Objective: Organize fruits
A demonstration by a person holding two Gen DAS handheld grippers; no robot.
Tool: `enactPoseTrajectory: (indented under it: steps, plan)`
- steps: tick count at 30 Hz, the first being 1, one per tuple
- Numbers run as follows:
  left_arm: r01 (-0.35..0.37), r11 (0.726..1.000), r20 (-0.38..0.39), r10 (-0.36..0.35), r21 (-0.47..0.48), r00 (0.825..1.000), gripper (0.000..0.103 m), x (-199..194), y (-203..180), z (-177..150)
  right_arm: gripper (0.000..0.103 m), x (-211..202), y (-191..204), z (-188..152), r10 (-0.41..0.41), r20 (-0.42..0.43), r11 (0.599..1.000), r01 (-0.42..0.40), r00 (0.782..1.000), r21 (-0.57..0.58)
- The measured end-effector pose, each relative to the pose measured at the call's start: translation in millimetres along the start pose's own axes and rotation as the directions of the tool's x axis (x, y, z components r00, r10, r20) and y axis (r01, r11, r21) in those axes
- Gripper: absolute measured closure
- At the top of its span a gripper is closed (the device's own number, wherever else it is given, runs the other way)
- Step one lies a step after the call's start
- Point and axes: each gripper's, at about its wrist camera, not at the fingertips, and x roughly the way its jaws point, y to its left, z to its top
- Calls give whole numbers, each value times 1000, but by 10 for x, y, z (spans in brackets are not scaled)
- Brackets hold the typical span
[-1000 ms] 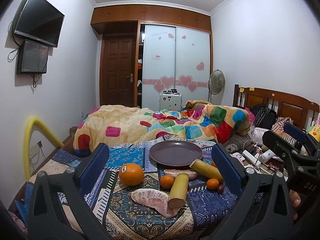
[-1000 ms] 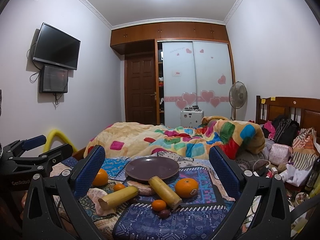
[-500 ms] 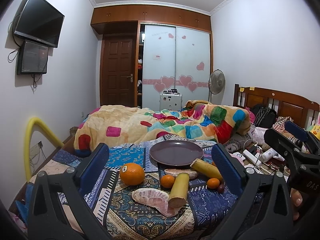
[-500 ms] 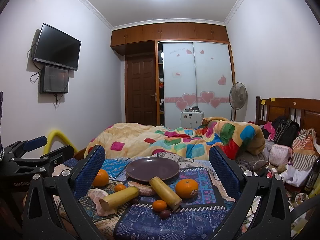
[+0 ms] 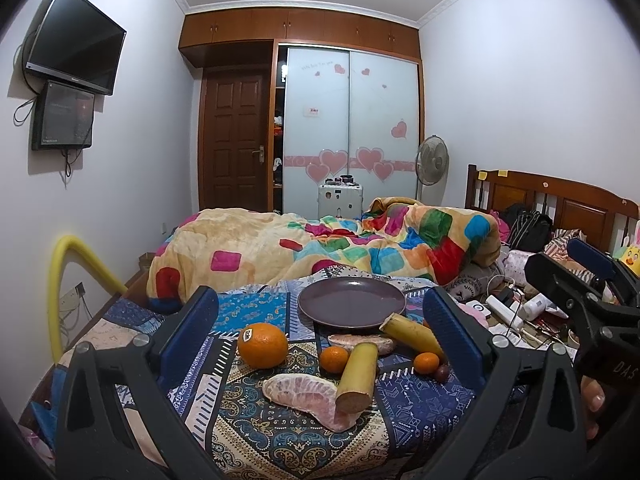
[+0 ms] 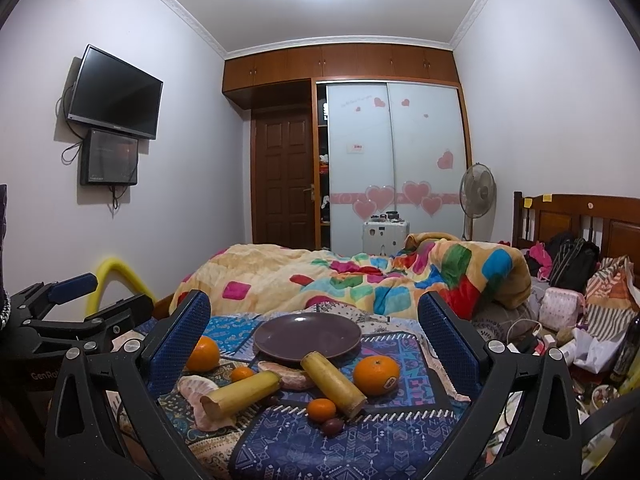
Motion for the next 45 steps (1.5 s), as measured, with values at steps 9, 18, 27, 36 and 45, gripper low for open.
enactPoseTrajectory:
  steps: [9, 18, 27, 36, 45]
  plan:
    - [-1, 1000, -14, 1, -7, 1000, 0, 45, 15, -39, 0, 35, -13, -34, 8, -10, 1000, -8, 1000, 15]
    - [-17, 1000, -46, 17, -4, 999, 0, 212, 72, -63, 0, 169, -36, -94, -4, -47, 1000, 3, 999, -13]
    - [-3, 1000, -189, 3, -2, 982, 0, 692, 299, -133, 0, 457, -155, -236, -46, -144, 997, 36, 989, -73]
    - [-12, 1000, -338, 8, -10, 941, 0, 1236, 525, -302, 0, 877, -430, -414, -26, -319, 999, 14, 947, -38]
    - [-3, 1000, -481, -7, -21, 876, 8, 1763, 753, -392, 0, 1348, -741, -505, -17, -465, 1000, 16, 885, -5]
